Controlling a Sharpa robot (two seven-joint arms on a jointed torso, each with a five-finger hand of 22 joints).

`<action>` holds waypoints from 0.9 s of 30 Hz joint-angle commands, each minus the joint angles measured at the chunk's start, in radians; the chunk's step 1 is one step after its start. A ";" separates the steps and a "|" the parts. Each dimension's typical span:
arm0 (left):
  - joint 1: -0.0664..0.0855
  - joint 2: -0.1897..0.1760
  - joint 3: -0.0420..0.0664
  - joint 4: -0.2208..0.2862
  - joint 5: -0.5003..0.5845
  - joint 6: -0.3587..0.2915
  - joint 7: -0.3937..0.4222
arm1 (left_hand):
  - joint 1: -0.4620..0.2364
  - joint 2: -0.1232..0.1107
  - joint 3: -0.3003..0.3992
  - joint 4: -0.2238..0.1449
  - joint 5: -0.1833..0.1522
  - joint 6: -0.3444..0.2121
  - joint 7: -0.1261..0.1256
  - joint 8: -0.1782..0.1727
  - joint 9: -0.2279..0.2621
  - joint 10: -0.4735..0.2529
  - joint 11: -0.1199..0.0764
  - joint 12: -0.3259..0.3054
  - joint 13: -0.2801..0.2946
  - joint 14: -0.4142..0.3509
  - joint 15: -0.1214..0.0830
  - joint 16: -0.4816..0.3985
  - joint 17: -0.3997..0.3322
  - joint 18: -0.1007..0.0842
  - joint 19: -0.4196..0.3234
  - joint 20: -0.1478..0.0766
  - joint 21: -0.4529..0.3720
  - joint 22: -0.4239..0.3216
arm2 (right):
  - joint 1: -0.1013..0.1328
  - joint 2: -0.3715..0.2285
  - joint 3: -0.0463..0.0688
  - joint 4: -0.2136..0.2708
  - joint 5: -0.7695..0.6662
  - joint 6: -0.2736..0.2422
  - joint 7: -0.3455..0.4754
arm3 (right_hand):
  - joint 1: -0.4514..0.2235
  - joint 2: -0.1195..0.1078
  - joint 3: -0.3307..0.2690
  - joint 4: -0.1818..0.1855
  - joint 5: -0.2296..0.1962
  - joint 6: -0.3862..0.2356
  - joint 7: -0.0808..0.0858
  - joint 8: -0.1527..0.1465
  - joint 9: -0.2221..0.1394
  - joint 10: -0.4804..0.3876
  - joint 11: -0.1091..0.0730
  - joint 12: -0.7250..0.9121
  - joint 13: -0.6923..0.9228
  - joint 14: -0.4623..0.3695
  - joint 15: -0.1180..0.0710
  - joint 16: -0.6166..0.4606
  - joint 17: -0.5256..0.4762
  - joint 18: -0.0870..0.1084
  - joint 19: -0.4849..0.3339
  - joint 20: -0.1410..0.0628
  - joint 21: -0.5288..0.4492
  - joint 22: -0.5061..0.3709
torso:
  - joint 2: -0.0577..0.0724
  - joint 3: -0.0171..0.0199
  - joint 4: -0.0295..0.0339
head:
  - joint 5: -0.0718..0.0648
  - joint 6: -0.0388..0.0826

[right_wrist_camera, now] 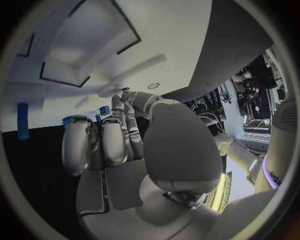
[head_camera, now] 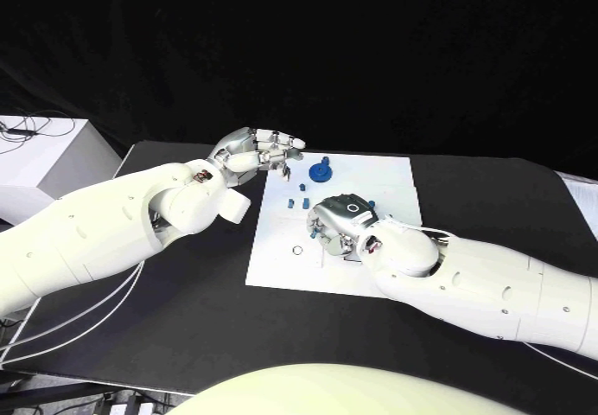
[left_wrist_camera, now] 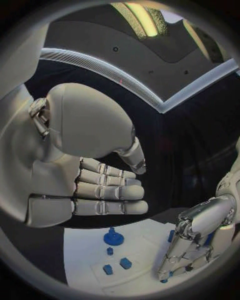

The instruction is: Assemble the parts on the task board

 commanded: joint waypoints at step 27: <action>0.000 -0.001 0.001 0.002 -0.002 0.008 0.001 | 0.003 -0.007 -0.003 0.000 0.003 -0.009 -0.001 -0.005 -0.003 -0.012 0.001 0.007 0.002 -0.001 0.004 -0.003 0.001 0.007 0.010 0.001 -0.009 -0.003 | -0.009 0.011 -0.013 -0.025 0.030 0.038 0.035 | -0.067 -0.044 -0.028 0.015 -0.011 -0.111 0.030 -0.068 -0.018 -0.137 0.020 -0.004 -0.018 0.011 0.028 -0.009 -0.061 0.022 -0.058 0.030 -0.138 -0.121 | 0.000 -0.0002 -0.0004 | 0.003 -0.002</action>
